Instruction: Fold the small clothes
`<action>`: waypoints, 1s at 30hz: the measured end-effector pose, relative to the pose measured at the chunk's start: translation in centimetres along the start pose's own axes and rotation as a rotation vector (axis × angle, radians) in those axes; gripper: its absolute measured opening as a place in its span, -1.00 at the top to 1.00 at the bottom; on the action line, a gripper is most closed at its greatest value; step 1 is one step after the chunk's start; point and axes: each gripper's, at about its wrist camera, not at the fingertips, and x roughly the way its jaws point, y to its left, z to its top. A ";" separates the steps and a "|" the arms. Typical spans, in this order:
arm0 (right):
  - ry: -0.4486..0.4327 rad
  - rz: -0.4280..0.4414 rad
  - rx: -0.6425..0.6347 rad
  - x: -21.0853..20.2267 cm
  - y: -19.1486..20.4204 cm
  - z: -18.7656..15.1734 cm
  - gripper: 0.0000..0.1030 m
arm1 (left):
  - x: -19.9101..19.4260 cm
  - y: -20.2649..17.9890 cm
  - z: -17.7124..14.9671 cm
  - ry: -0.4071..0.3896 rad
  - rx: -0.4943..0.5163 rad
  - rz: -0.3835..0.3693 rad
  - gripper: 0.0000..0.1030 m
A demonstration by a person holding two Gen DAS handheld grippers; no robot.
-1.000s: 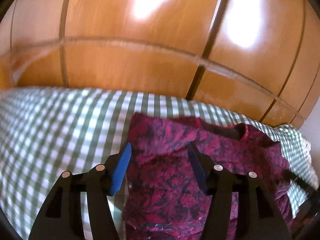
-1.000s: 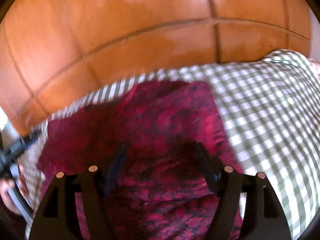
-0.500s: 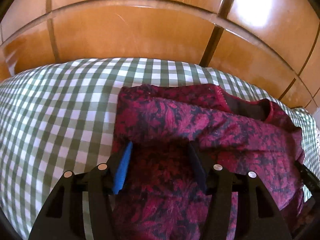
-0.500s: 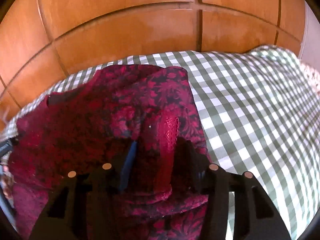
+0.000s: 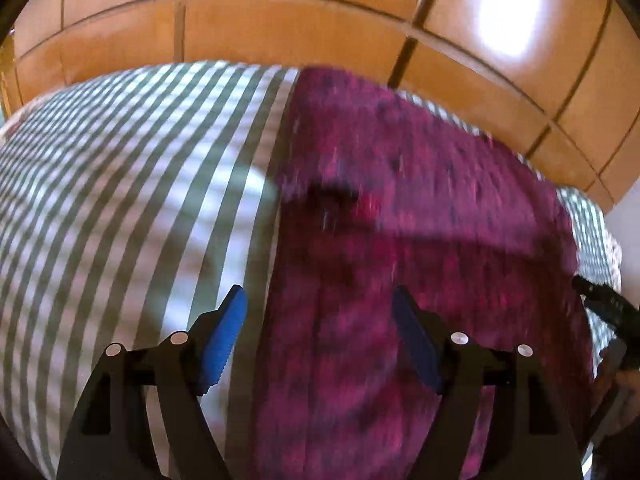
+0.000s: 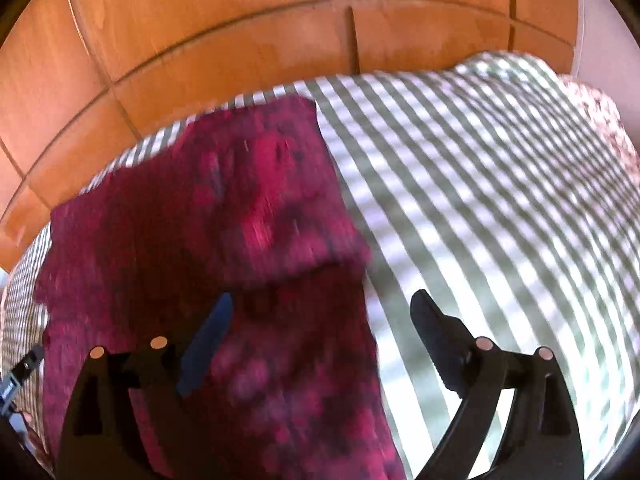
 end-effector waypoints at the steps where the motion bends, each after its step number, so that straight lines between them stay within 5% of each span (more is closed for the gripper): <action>1: 0.014 0.009 -0.003 -0.2 -0.2 -0.6 -0.78 | -0.4 0.3 -1.2 0.013 -0.001 -0.005 -0.43; 15: 0.119 0.254 -0.028 -6.6 -4.8 -10.3 -0.80 | -6.7 3.4 -10.5 0.079 0.057 -0.109 -0.37; 23: 0.219 0.319 -0.019 -9.4 -6.2 -14.5 -0.36 | -9.9 4.6 -14.4 0.155 0.075 -0.209 -0.17; 27: 0.264 0.328 -0.050 -9.4 -5.3 -15.9 -0.13 | -10.3 4.8 -15.2 0.182 0.059 -0.271 0.51; 30: 0.289 0.374 -0.048 -9.4 -4.4 -15.6 0.43 | -10.6 4.5 -15.0 0.174 0.067 -0.295 0.68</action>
